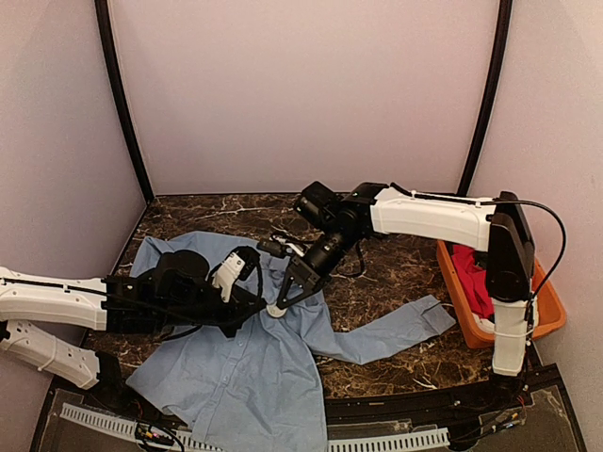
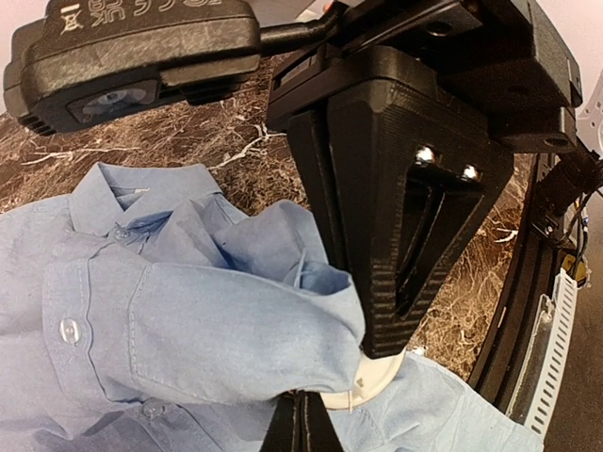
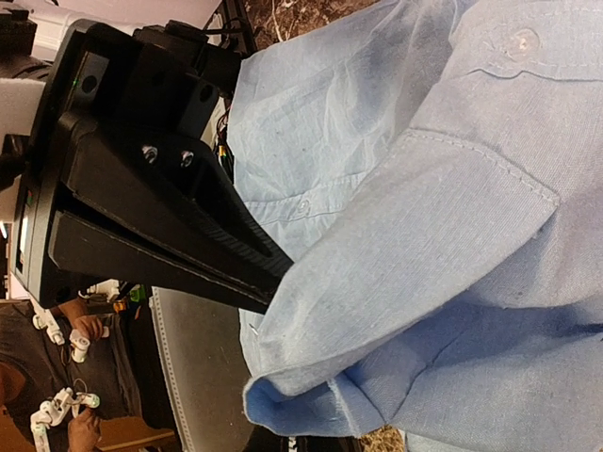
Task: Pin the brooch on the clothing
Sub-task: Cross the brooch on the flattened clothing.
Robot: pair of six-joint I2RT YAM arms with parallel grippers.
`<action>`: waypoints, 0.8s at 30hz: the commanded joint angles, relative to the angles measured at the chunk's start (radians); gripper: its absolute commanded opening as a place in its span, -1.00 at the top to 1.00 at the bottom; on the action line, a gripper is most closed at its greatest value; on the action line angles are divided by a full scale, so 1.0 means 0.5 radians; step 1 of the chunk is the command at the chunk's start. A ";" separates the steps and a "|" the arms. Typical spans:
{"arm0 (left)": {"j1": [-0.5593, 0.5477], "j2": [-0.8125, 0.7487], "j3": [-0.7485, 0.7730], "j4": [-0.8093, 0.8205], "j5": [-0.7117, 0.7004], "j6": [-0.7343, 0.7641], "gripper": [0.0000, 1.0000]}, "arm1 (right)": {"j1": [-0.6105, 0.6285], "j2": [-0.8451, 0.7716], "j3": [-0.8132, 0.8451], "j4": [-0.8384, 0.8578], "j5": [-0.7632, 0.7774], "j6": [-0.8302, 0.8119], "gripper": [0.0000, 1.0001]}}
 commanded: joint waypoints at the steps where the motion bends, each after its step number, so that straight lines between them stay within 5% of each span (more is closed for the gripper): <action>1: 0.114 0.017 0.020 0.002 -0.063 -0.112 0.99 | 0.144 -0.011 0.065 -0.037 -0.230 -0.102 1.00; 24: 0.139 -0.072 -0.013 0.001 -0.021 -0.102 0.71 | -0.006 -0.071 0.039 0.170 -0.544 0.118 1.00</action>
